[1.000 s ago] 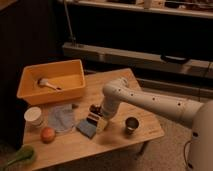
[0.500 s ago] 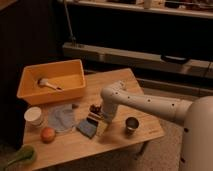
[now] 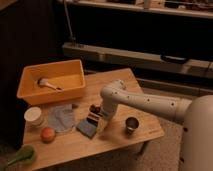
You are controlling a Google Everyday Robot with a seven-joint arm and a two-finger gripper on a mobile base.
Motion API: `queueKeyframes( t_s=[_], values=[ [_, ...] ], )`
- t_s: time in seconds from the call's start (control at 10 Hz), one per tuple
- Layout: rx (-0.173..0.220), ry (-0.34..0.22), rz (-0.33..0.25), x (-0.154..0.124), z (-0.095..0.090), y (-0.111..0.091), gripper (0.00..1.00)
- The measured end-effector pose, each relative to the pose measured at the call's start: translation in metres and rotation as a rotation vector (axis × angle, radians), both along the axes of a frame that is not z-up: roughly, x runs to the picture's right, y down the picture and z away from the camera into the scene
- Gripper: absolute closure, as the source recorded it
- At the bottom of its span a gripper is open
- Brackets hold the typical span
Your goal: Place eraser in tray
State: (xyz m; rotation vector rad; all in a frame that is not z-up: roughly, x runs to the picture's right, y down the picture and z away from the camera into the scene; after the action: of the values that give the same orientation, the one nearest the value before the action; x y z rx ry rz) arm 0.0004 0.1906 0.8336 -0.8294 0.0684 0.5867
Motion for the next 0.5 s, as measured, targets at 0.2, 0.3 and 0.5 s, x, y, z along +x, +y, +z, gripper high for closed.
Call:
queueKeyframes(
  t_s=[0.2,0.3,0.5],
  values=[
    [0.001,0.003,0.001,0.002,0.0033,0.0019,0.2],
    [0.001,0.003,-0.002,0.0024,0.0042,0.0025,0.2],
    [0.001,0.002,-0.007,0.0013,0.0049,0.0034,0.2]
  ],
)
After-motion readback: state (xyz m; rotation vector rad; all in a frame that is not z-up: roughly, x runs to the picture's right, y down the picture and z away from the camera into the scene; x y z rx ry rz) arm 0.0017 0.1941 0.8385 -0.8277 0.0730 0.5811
